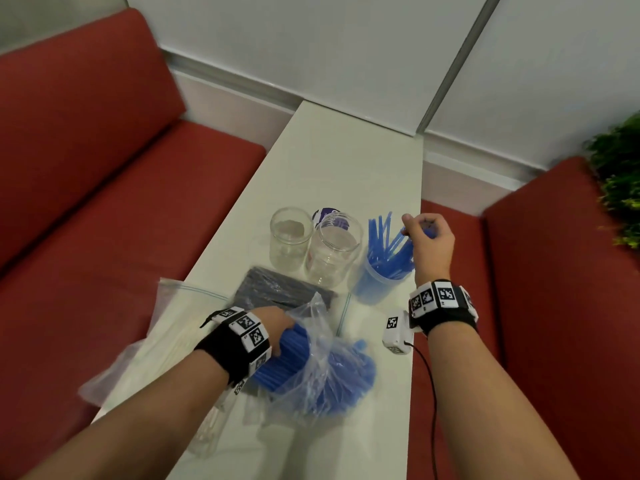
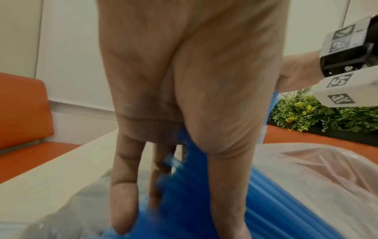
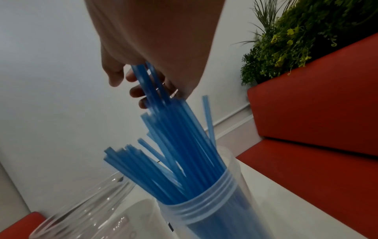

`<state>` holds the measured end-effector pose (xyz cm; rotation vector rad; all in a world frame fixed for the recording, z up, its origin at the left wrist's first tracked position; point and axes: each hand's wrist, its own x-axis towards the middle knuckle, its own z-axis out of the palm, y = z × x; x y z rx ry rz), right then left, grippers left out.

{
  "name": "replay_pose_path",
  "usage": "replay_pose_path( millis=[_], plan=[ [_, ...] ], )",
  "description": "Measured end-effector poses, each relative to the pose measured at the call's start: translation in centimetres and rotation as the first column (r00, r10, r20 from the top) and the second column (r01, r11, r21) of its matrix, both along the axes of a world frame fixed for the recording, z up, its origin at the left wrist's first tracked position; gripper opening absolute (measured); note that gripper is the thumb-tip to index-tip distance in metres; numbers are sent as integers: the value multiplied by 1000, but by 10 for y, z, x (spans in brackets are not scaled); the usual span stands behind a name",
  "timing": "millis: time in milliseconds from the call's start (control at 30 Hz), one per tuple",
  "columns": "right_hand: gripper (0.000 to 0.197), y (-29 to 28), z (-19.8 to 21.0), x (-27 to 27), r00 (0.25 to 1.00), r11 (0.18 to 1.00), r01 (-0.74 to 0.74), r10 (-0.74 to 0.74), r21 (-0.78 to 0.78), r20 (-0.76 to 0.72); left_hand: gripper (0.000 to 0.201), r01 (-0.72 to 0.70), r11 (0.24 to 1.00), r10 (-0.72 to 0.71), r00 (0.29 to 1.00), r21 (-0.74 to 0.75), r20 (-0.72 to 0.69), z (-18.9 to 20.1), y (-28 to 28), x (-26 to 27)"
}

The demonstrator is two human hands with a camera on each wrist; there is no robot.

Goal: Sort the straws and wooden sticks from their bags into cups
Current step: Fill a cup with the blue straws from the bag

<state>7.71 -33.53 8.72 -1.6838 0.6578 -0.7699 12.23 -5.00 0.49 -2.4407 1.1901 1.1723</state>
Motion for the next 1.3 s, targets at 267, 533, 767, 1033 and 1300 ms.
replay_pose_path(
  millis=[267, 533, 767, 1033, 1300],
  plan=[
    [22, 10, 20, -10, 997, 993, 46, -40, -108, 62, 40, 22, 997, -29, 995, 73, 94, 18, -4, -2],
    [20, 102, 52, -44, 974, 941, 63, 15, -334, 225, 27, -56, 998, 49, 980, 35, 192, 34, 8, -11],
    [58, 173, -31, -65, 405, 610, -775, 680, 164, -611, 35, -17, 999, 5, 957, 37, 292, 64, 12, -22],
    [31, 203, -49, -71, 487, 691, -712, 614, 125, -621, 29, 19, 983, 15, 983, -181, 186, 120, 29, -22],
    [31, 193, 42, -52, 870, 868, -473, 487, 153, -76, 21, -819, 257, 439, 572, -513, -693, 127, 67, 5]
  ],
)
